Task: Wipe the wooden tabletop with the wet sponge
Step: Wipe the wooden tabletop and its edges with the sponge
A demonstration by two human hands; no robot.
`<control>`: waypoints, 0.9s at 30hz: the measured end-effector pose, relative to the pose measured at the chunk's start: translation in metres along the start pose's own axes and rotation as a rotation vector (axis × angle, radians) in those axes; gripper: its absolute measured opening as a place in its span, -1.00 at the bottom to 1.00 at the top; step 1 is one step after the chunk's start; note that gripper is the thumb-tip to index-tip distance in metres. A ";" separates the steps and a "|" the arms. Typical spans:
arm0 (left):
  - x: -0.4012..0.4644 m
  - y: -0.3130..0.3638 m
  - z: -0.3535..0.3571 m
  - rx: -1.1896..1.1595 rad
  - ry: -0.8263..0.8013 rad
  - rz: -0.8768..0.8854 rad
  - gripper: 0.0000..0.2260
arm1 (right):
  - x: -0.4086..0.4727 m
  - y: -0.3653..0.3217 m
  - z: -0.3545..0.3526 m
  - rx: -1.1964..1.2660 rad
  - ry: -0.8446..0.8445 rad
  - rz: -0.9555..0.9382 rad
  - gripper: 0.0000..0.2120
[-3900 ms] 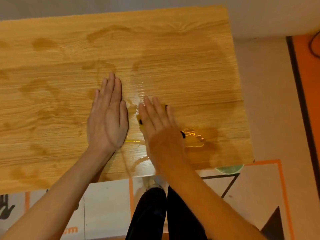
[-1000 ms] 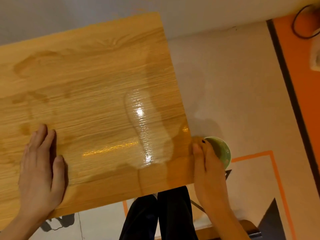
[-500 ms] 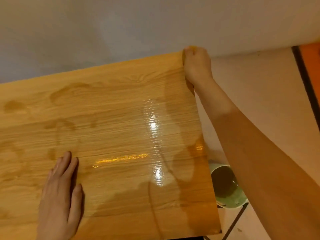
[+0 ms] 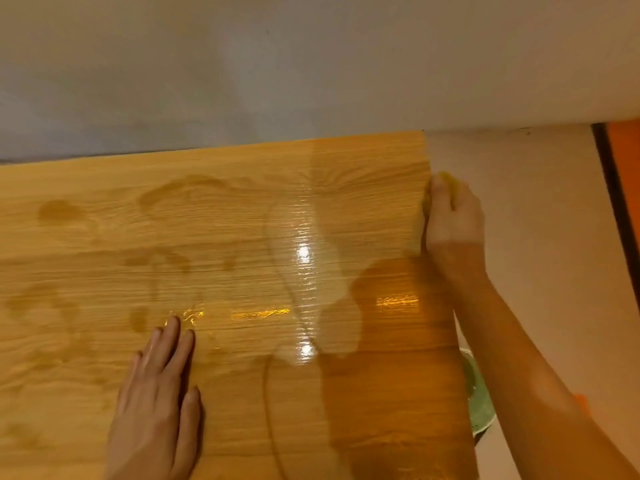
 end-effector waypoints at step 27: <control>0.074 -0.088 -0.081 -0.014 0.247 0.023 -0.49 | 0.058 -0.119 0.111 -0.746 -0.085 -0.243 -0.68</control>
Point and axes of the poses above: each hand's wrist, its own x-axis towards the middle knuckle, its own z-axis out of the palm, y = z × x, the point moved 9 cm from there along x, towards the middle knuckle, and after that the axes turned 11 degrees about -y, right-handed, at the moved point
